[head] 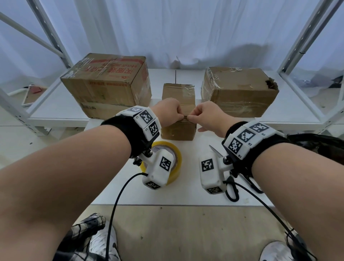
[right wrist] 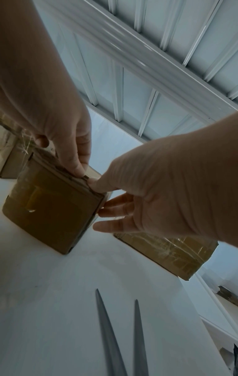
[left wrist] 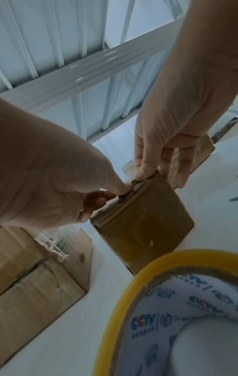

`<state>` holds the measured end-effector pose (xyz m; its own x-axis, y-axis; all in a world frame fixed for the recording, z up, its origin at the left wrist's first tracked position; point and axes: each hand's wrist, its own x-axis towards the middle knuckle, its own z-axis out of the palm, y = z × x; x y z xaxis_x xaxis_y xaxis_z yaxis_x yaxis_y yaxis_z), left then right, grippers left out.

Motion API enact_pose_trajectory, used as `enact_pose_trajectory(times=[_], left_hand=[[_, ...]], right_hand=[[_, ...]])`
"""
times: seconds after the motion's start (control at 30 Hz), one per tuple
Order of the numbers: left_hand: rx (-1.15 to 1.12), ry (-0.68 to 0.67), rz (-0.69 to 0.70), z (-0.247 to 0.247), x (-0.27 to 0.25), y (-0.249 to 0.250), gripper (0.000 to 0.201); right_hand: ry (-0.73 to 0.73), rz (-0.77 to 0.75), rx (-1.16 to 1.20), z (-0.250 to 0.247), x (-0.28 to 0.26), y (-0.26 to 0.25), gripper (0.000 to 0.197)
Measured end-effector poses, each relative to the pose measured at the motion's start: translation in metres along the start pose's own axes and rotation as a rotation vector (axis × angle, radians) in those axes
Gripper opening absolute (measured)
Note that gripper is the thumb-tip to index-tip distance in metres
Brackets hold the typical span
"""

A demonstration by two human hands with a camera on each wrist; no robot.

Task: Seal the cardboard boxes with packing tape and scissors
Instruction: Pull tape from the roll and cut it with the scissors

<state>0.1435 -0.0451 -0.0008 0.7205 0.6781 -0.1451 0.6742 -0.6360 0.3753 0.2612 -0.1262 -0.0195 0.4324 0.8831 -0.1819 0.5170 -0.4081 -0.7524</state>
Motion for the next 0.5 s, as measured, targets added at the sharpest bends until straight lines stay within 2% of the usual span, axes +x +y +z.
enact_pose_trajectory(times=[0.1, 0.17, 0.4, 0.5], left_hand=[[0.087, 0.032, -0.097, 0.005, 0.004, -0.005, 0.029], [0.071, 0.053, -0.108, 0.007, 0.005, -0.010, 0.031], [-0.157, 0.224, -0.131, 0.014, 0.002, -0.025, 0.022], [-0.313, 0.219, -0.190, 0.016, 0.001, -0.032, 0.031]], right_hand=[[0.037, -0.012, -0.041, 0.004, 0.001, 0.000, 0.019], [0.067, -0.029, -0.053, 0.006, 0.002, -0.001, 0.023], [0.135, -0.048, -0.122, 0.012, 0.003, -0.003, 0.028], [0.153, -0.049, -0.111, 0.013, 0.003, -0.004, 0.028]])
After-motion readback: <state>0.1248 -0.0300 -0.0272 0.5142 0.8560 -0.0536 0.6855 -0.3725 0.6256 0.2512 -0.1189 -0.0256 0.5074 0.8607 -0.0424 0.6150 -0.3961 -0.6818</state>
